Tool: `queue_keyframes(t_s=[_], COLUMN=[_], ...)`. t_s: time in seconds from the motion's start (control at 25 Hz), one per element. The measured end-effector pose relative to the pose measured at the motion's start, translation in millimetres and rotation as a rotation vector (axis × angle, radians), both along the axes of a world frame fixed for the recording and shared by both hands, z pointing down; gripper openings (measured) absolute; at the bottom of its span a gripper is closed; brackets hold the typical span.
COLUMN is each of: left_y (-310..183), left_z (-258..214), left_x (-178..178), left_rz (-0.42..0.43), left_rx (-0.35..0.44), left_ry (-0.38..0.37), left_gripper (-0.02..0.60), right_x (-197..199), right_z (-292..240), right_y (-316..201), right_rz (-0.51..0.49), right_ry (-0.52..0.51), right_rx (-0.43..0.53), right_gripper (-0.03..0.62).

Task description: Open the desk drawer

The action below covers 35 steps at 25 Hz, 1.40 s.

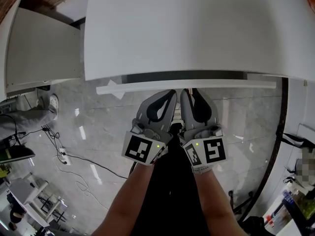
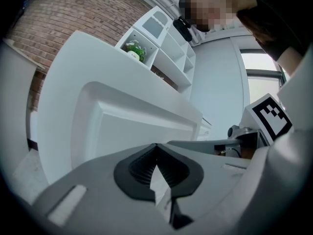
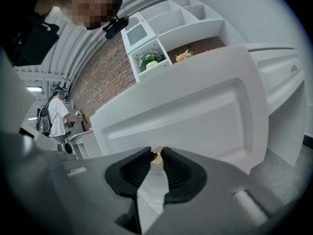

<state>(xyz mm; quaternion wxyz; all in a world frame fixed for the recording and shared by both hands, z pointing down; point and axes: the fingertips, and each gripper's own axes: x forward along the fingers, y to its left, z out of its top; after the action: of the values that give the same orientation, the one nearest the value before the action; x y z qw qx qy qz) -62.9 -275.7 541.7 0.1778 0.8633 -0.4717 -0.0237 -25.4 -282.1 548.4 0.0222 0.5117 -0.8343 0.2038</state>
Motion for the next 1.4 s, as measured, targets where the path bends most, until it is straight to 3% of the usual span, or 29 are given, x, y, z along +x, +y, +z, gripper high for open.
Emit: queue_keyframes(t_s=[1.2, 1.4], left_y=[35.7, 45.5], left_z=[5.6, 4.8], left_x=[2.5, 0.1], left_rz=[0.031, 0.036], left_rx=[-0.015, -0.007], left_ry=[0.02, -0.004], left_gripper=[0.002, 0.002], right_x=[5.1, 5.6], right_z=[1.3, 0.6], right_y=[43.6, 52.7], right_rz=[-0.015, -0.018], right_ry=[0.037, 0.055], right_rx=[0.027, 0.029], right_gripper=[0.077, 0.077])
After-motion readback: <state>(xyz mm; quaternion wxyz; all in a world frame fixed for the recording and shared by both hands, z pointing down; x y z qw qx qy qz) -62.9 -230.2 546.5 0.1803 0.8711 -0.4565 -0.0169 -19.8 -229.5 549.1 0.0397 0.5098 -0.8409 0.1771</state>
